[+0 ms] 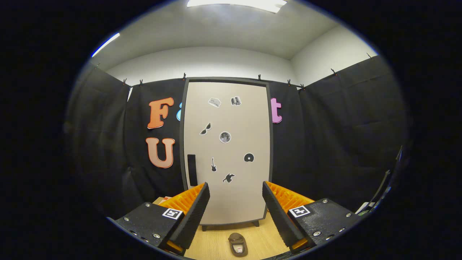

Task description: Open the shoe cabinet door, grab the shoes and put them into the shoe cabinet, then close the shoe cabinet door.

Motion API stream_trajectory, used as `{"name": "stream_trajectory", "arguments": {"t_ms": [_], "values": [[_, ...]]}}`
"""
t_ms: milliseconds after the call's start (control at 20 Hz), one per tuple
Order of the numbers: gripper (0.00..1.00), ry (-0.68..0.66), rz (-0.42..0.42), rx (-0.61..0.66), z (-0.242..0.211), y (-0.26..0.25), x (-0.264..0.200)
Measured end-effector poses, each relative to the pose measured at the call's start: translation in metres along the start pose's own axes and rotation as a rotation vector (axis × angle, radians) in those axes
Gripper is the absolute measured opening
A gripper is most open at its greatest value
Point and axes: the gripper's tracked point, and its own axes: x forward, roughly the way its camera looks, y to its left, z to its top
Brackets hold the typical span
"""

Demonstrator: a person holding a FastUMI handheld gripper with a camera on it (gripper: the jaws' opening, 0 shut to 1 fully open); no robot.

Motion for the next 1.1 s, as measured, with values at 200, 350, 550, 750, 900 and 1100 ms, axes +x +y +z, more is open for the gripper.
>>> {"name": "stream_trajectory", "arguments": {"t_ms": [200,350,550,750,900,1100], "values": [[0.92,0.016,0.008,0.004,-0.01,0.023,0.02],[0.92,0.016,0.011,0.003,-0.014,0.041,0.035],[0.92,0.034,0.026,0.015,-0.022,0.065,0.056],[0.92,0.041,0.052,0.033,-0.028,0.084,0.078],[0.92,0.035,0.054,0.029,-0.031,0.091,0.1],[0.91,0.02,0.096,0.023,-0.037,0.11,0.13]]}}
